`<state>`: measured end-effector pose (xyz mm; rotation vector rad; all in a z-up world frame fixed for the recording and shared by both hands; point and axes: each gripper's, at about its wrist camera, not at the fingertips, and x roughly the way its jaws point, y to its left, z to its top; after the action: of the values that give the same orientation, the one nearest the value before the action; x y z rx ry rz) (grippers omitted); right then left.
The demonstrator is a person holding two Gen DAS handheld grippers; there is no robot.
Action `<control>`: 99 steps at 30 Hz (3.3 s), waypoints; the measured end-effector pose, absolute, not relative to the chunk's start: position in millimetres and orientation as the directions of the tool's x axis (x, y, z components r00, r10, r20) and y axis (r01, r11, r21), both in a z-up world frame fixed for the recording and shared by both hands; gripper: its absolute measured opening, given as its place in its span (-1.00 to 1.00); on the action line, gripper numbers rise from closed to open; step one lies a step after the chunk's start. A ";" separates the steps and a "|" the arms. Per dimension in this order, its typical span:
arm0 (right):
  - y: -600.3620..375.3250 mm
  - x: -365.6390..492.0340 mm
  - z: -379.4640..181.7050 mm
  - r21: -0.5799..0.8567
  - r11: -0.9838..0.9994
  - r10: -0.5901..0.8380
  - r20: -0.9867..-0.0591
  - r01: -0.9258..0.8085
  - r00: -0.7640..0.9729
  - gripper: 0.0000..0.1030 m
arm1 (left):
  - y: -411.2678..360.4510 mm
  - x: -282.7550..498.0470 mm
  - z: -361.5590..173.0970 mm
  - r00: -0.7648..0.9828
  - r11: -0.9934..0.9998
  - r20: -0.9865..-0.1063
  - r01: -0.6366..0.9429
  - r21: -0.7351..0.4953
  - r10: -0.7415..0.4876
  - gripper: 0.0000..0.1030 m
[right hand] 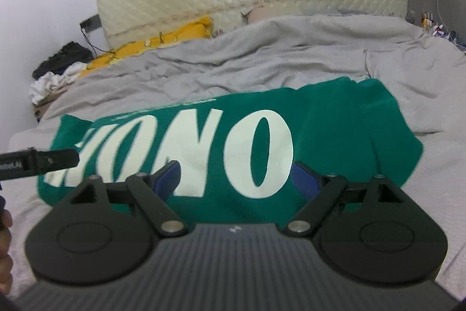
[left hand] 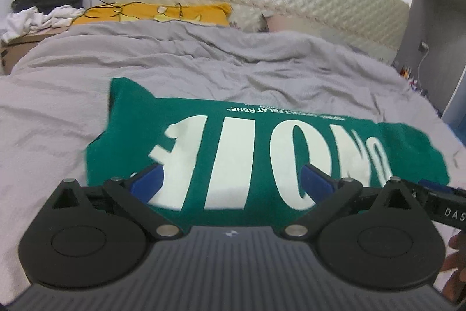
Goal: Fold large clothes
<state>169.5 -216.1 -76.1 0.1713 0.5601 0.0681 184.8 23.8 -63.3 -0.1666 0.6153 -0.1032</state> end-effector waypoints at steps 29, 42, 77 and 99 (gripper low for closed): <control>-298.2 196.5 -173.3 0.830 0.455 0.343 -0.497 0.322 0.797 1.00 | 130.5 205.6 -181.1 0.667 0.438 -0.559 -0.365 -0.822 -0.492 0.97; -304.0 208.2 -144.6 0.940 0.340 0.389 -0.146 0.006 0.910 1.00 | 147.7 221.4 -159.0 0.822 0.340 -0.214 -0.026 -0.940 -0.528 0.97; -285.3 275.7 -169.9 0.826 0.392 0.259 -0.522 0.405 0.813 1.00 | 142.1 312.3 -196.0 0.798 0.301 -0.438 -0.335 -0.893 -0.414 1.00; -272.9 237.9 -116.2 0.797 0.602 0.348 -0.318 0.050 0.882 -0.28 | 142.1 195.6 -136.4 0.850 0.506 -0.412 -0.211 -0.836 -0.327 -0.19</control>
<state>237.9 -272.9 -116.2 0.9172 0.4756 0.1800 195.6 142.1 -136.4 -1.0536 0.5766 -0.0752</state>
